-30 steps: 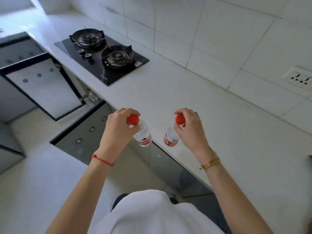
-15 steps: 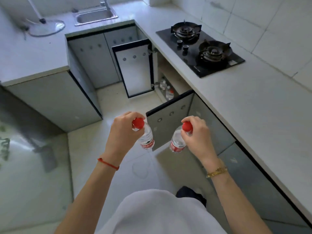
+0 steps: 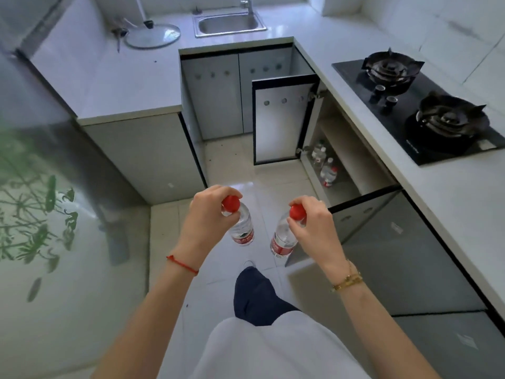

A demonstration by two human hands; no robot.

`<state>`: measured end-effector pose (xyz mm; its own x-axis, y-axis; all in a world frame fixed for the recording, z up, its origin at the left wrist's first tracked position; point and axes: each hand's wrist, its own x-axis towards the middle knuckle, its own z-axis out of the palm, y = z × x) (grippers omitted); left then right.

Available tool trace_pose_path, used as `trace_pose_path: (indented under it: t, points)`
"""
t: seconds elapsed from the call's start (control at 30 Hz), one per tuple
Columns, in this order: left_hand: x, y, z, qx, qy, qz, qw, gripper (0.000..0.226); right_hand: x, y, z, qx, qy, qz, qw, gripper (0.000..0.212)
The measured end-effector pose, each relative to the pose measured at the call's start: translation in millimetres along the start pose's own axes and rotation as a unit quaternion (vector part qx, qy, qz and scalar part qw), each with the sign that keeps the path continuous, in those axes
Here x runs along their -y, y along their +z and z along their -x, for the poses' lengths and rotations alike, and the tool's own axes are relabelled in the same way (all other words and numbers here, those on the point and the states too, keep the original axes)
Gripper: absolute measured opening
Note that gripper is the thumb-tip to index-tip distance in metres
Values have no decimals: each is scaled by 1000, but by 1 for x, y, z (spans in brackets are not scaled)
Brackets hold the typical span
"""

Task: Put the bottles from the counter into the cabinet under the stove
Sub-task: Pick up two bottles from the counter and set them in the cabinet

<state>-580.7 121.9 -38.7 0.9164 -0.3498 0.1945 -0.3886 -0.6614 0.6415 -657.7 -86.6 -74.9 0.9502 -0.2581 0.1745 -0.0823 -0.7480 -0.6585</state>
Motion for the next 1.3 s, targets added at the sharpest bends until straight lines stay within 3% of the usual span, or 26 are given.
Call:
trace_pose_path:
  t: [0.4, 0.73, 1.0, 1.3]
  points:
    - [58, 9, -211, 72, 79, -7, 994, 31, -8, 53, -181, -48, 55, 20, 997, 23]
    - [66, 63, -362, 178, 175, 12, 968, 28, -51, 62, -279, -121, 174, 60, 975, 22]
    - [56, 143, -469, 283, 279, 31, 917, 26, -98, 69, -328, -222, 328, 69, 916, 23]
    - [26, 256, -543, 381, 339, 45, 859, 29, -173, 70, -366, -298, 441, 68, 844, 28]
